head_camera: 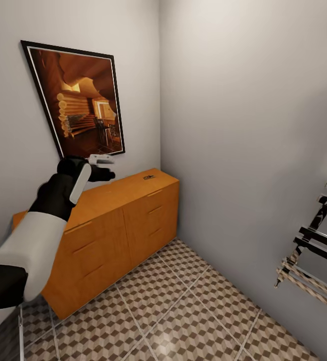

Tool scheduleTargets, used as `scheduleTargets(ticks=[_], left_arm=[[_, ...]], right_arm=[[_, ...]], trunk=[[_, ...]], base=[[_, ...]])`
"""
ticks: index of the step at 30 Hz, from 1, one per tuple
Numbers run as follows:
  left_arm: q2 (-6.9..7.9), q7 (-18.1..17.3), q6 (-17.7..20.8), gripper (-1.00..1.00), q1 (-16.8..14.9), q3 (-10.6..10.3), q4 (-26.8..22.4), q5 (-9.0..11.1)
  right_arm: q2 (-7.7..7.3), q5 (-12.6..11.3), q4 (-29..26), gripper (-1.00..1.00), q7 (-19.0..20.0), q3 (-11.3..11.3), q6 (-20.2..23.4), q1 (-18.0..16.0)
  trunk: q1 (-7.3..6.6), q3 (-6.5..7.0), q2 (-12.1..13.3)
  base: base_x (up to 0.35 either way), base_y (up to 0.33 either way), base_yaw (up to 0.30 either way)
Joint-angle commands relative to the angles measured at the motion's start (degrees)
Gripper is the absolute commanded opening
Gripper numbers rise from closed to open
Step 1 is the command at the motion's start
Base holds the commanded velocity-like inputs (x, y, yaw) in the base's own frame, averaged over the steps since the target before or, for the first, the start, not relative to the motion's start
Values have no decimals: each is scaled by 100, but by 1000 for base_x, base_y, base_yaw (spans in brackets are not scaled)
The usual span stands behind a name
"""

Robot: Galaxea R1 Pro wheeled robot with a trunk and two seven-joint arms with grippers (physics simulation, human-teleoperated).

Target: Take the four mousetraps from the cabinet in the bathroom and place them on the bathroom floor. Make sure all four end up on the same floor surface, and ensure that at least two of them are either under or directly next to the same bathroom sink.

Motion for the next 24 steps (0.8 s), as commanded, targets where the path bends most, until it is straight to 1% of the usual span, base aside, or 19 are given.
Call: scheduleTargets(ticks=[1, 2, 6, 12, 24], left_arm=[[9, 57, 18, 100, 0, -73, -3, 54], [10, 57, 17, 100, 8, -164, -1, 54], [13, 57, 17, 100, 20, -298, -1, 54], [13, 57, 17, 100, 23, -343, -4, 54], [22, 57, 17, 100, 32, -352, 32, 54]], right_arm=[[2, -40, 6, 100, -25, 52, -17, -6], [2, -40, 6, 100, -25, 55, -17, -6], [9, -40, 6, 100, -25, 57, -17, -6], [10, -40, 6, 100, -25, 54, -17, -6], [11, -40, 6, 100, -25, 53, -17, -6]], trunk=[[4, -13, -13], [4, -13, -13], [4, -13, -13], [4, -13, -13], [4, -13, -13]], base=[[0, 0, 0], [0, 0, 0], [9, 0, 0], [112, 0, 0], [202, 0, 0]])
